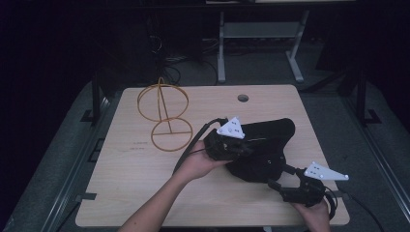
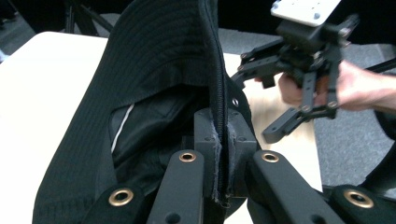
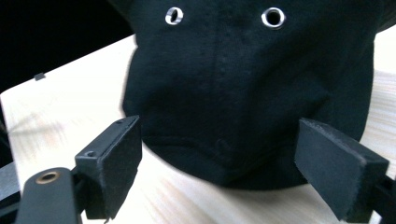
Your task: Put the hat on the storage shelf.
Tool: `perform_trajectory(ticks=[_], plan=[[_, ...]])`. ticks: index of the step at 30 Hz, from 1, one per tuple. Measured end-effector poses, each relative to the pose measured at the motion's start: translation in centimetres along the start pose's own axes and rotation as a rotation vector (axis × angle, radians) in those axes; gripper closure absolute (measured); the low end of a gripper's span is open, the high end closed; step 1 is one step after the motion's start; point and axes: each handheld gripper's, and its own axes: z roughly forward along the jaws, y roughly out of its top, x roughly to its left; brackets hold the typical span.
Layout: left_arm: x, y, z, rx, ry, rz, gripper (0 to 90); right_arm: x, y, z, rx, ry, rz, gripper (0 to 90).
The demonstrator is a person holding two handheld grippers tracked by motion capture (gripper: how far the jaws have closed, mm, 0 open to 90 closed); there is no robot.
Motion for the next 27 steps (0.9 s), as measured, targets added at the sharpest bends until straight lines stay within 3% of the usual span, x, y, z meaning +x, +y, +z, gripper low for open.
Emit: perform_trajectory(ticks=[5, 21, 27], plan=[[-0.22, 0.22, 0.27, 0.006, -0.005, 0.013, 85.5, -0.21, -0.01, 0.30, -0.018, 0.006, 0.000, 26.3], [-0.90, 0.73, 0.87, 0.019, -0.023, 0.037, 85.5, -0.28, -0.26, 0.64, -0.043, -0.006, -0.048, 80.0], [-1.03, 0.40, 0.49, 0.020, -0.014, 0.044, 85.1, -0.09, -0.09, 0.33, -0.056, -0.002, -0.067, 87.0]])
